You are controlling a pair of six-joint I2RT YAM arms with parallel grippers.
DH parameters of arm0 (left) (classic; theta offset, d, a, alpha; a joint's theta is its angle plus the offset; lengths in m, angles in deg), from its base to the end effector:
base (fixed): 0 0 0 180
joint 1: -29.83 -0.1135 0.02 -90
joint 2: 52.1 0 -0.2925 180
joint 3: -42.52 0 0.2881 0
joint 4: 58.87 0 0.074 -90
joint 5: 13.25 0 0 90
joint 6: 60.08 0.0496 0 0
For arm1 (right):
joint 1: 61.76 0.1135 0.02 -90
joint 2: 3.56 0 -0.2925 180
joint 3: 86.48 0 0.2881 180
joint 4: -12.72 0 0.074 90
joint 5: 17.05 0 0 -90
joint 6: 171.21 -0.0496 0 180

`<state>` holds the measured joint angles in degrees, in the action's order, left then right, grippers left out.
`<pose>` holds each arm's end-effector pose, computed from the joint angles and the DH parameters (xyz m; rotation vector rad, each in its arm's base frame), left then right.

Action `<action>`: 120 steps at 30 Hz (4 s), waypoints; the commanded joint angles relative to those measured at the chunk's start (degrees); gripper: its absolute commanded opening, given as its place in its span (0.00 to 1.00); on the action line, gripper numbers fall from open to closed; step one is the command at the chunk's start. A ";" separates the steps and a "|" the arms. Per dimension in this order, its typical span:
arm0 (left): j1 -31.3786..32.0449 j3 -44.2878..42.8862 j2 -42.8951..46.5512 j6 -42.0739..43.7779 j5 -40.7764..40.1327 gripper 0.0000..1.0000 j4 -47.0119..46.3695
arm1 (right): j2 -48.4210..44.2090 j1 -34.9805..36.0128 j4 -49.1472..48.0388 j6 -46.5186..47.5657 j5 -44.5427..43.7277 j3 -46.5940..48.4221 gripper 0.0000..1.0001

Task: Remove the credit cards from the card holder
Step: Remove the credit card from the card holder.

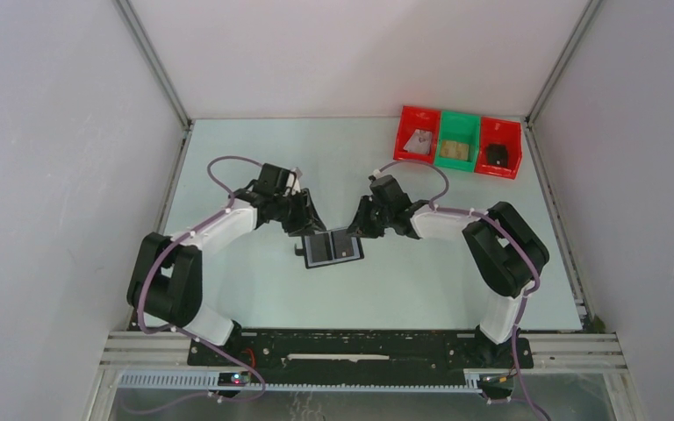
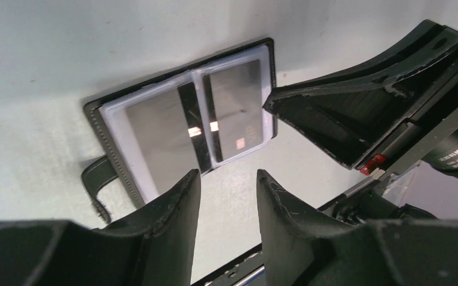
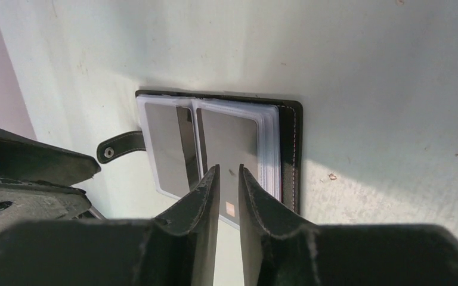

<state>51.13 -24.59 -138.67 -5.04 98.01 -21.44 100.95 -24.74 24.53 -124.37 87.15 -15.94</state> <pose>0.3101 -0.1402 0.2088 -0.1707 2.6850 -0.8211 0.3259 0.2610 0.1482 0.0077 2.5568 0.9114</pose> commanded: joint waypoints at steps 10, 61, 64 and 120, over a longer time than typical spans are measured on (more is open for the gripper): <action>1.31 3.60 -5.23 -9.97 5.15 0.46 -14.33 | 0.43 0.50 -7.06 -2.11 6.88 0.25 0.21; 1.73 9.21 -11.98 -13.74 7.40 0.46 -21.82 | -3.18 -2.30 -6.92 -0.37 4.06 -5.24 0.30; 1.75 9.30 -11.89 -13.56 7.49 0.46 -21.81 | -4.10 -2.21 -7.54 -0.37 3.86 -5.61 0.31; 0.16 15.09 -8.73 -14.43 8.85 0.36 -27.36 | 3.11 0.36 -12.80 -3.22 9.81 -5.53 0.31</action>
<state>51.66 -12.31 -149.35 -19.53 107.03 -47.50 103.26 -24.96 13.08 -126.73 96.19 -21.56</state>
